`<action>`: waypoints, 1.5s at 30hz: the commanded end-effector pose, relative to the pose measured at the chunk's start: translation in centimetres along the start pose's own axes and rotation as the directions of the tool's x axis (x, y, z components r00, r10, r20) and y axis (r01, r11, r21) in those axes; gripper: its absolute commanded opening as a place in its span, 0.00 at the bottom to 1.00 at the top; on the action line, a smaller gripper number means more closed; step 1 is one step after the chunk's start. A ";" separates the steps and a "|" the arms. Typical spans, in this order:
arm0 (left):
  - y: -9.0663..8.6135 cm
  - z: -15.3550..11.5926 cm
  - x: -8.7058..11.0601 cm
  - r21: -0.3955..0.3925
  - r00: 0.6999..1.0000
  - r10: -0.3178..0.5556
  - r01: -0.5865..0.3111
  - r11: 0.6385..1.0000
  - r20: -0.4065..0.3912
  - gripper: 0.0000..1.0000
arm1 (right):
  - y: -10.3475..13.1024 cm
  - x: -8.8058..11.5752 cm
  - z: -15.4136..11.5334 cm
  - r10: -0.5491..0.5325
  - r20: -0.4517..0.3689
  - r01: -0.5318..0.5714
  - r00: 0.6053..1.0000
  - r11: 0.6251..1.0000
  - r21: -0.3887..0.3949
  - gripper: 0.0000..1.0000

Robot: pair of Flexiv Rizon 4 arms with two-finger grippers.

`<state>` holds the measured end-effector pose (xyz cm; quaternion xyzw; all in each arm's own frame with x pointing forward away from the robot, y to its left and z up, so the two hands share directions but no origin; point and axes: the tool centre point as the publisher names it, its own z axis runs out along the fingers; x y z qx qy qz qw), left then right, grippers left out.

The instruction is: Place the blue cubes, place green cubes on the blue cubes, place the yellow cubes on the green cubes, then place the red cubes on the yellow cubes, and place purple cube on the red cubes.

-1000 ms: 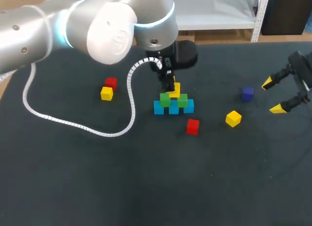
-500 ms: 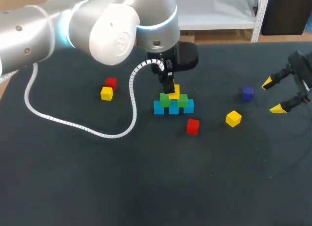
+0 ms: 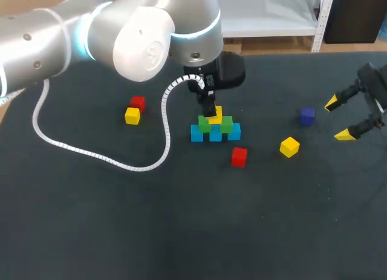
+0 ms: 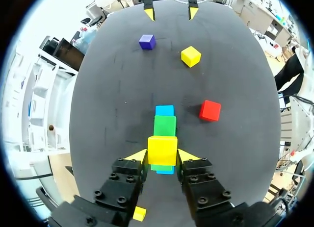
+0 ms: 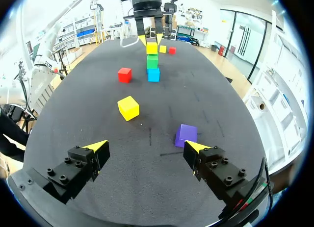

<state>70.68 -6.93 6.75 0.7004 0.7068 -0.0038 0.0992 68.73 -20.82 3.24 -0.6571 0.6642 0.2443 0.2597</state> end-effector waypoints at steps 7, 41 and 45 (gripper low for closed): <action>0.3 0.3 -0.3 0.006 1.000 -0.002 0.002 1.000 -0.009 0.00 | 0.0 0.0 0.0 0.000 0.001 0.000 1.000 1.000 0.000 1.00; 0.5 0.5 -0.2 0.009 1.000 0.000 0.000 1.000 -0.016 0.04 | 0.0 0.0 0.0 0.000 0.001 0.000 1.000 1.000 0.000 1.00; 0.5 0.5 -0.2 0.011 1.000 0.001 -0.001 1.000 -0.016 0.09 | 0.0 0.0 0.0 0.000 0.001 0.000 1.000 1.000 0.000 1.00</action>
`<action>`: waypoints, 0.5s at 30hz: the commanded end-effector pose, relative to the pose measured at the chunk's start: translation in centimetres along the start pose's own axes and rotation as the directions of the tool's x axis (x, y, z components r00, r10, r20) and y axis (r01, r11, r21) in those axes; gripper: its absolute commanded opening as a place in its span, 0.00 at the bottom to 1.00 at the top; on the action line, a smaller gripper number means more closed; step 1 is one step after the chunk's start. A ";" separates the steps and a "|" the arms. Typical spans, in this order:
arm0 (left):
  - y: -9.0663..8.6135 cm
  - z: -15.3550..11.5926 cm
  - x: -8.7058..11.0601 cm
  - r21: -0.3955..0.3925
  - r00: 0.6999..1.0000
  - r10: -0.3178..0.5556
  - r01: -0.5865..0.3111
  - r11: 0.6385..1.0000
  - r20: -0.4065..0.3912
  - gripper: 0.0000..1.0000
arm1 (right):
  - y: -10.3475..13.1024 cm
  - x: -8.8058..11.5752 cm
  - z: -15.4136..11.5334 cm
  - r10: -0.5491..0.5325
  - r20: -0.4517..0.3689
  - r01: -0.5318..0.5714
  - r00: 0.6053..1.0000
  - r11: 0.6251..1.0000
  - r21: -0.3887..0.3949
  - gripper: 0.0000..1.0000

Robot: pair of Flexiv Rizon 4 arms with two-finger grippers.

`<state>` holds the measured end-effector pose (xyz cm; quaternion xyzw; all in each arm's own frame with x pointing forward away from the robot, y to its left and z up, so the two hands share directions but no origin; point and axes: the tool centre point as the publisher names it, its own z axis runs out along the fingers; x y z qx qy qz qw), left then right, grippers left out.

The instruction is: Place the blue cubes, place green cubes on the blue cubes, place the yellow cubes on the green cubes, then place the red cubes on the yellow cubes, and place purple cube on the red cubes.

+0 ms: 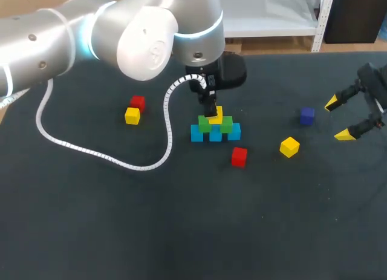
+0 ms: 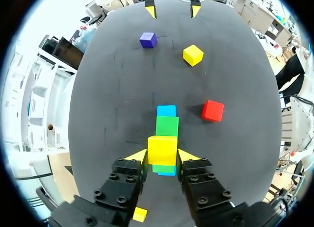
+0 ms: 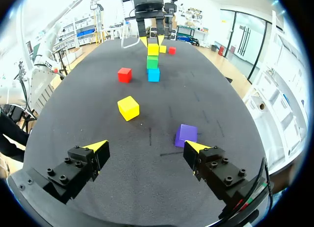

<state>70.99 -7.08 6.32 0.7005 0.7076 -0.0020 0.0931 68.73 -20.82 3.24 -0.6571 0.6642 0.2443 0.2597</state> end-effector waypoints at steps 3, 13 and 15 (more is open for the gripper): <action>0.2 0.1 -0.2 0.006 1.000 0.004 -0.004 1.000 -0.004 0.18 | 0.0 0.0 0.0 0.000 0.001 0.000 1.000 1.000 0.000 1.00; 0.2 0.1 -0.2 0.007 1.000 0.001 -0.001 1.000 -0.006 0.30 | 0.0 0.0 0.0 0.000 0.001 0.000 1.000 1.000 0.000 1.00; 0.2 0.1 -0.2 0.008 1.000 0.000 0.000 1.000 -0.007 0.31 | 0.0 0.0 0.0 0.000 0.001 0.000 1.000 1.000 0.000 1.00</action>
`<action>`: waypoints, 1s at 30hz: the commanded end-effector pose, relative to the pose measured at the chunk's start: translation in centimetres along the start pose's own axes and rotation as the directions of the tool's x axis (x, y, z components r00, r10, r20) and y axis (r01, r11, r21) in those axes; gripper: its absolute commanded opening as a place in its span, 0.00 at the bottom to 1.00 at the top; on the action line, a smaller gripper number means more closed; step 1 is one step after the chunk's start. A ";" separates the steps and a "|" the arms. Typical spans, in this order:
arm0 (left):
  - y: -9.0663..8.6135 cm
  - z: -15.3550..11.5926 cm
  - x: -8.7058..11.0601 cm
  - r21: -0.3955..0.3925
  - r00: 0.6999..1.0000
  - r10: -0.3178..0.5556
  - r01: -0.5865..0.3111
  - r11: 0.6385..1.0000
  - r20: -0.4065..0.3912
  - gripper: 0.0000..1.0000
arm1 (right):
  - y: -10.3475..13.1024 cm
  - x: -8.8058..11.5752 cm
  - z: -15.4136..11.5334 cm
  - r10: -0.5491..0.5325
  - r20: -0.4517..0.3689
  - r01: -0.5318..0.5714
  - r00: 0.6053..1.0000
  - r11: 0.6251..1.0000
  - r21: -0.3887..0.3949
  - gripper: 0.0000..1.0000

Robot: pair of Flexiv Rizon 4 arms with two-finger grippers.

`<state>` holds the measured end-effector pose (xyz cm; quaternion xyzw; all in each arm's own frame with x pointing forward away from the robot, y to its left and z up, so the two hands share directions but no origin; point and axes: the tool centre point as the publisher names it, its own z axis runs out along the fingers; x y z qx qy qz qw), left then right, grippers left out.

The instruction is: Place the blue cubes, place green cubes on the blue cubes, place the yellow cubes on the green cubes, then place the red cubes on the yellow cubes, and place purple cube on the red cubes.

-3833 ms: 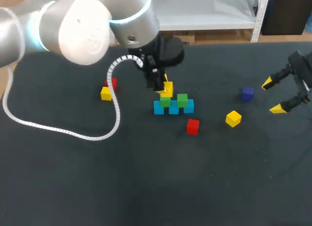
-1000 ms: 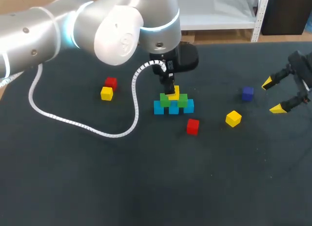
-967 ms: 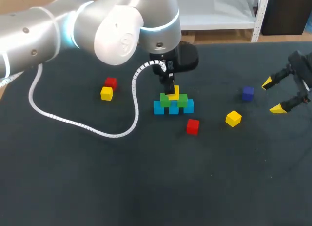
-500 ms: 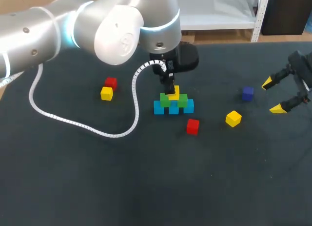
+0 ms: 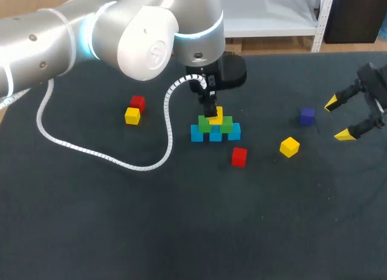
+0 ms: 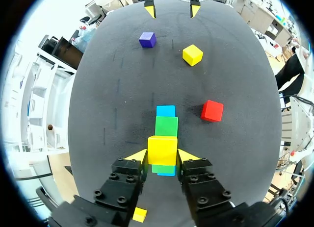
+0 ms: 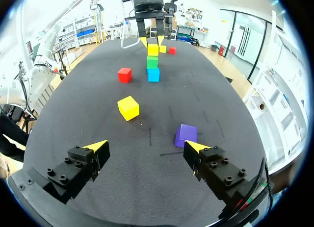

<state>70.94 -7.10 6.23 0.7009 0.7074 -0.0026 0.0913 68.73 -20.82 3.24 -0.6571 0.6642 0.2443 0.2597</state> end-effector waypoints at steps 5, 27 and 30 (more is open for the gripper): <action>0.3 0.1 -0.1 0.005 1.000 0.000 0.000 1.000 -0.006 0.44 | 0.0 0.0 0.0 0.000 0.001 0.000 1.000 1.000 0.000 1.00; 0.5 -2.1 1.2 0.012 0.997 0.015 -0.016 1.000 0.073 1.00 | 0.0 0.0 0.0 0.000 0.001 0.000 1.000 1.000 0.000 1.00; 0.7 -3.3 2.4 0.013 0.994 0.016 -0.018 1.000 0.107 1.00 | 0.0 0.0 0.0 0.000 0.001 0.000 1.000 1.000 0.000 1.00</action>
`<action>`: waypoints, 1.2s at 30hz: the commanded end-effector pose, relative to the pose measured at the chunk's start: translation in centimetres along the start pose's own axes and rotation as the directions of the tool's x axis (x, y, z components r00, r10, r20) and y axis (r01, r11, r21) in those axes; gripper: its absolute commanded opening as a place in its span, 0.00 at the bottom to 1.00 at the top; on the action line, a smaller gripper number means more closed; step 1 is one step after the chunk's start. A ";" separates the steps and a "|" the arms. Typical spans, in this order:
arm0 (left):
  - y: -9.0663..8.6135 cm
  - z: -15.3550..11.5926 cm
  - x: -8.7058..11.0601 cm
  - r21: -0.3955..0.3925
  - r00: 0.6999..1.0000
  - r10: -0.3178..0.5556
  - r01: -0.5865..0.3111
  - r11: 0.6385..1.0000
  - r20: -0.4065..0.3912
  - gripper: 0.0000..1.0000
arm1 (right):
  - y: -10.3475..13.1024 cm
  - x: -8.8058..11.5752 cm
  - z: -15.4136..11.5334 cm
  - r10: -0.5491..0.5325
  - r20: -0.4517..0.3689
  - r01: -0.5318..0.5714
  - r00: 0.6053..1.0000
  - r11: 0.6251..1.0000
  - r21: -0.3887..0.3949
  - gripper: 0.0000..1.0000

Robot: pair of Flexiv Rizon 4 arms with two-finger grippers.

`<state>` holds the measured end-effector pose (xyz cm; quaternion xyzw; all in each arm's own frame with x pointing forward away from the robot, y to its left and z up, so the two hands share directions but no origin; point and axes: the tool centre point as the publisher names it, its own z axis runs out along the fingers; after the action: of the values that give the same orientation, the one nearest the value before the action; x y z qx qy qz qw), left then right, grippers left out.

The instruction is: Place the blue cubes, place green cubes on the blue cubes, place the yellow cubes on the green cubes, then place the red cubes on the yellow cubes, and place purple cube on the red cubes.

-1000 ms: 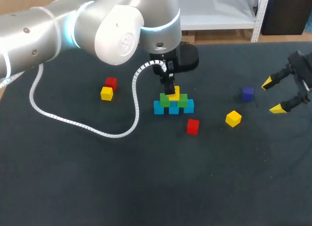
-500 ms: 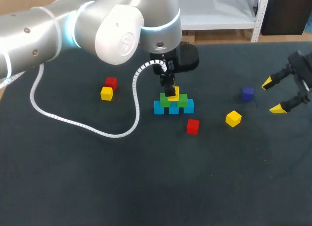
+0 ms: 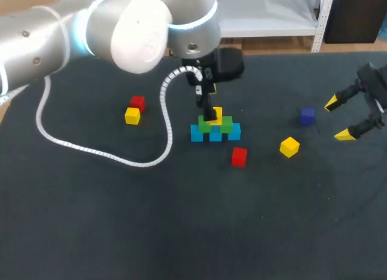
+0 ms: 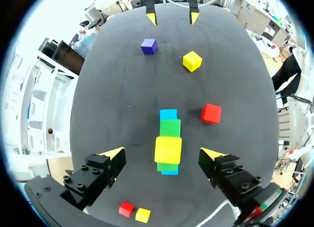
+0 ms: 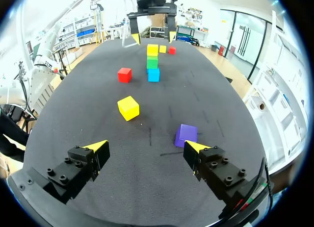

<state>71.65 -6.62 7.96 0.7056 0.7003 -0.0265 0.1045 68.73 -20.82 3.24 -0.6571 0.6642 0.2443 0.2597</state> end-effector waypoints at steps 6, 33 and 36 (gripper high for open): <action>-0.1 -4.3 5.3 0.004 0.996 0.004 -0.005 1.000 0.090 1.00 | 0.0 0.0 0.0 -0.001 0.001 0.001 1.000 1.000 0.000 1.00; 0.7 -3.3 21.8 0.046 0.996 0.075 -0.077 0.996 0.056 1.00 | 0.0 0.0 0.0 -0.001 0.001 0.001 1.000 1.000 0.000 1.00; 1.2 -2.6 22.8 0.033 0.996 0.078 -0.079 0.996 0.046 1.00 | 0.0 0.0 0.0 -0.001 0.001 0.001 1.000 1.000 0.000 1.00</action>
<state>72.71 15.73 7.12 0.7335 0.6706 -0.0459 0.1009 68.73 -20.82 3.24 -0.6571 0.6642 0.2443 0.2597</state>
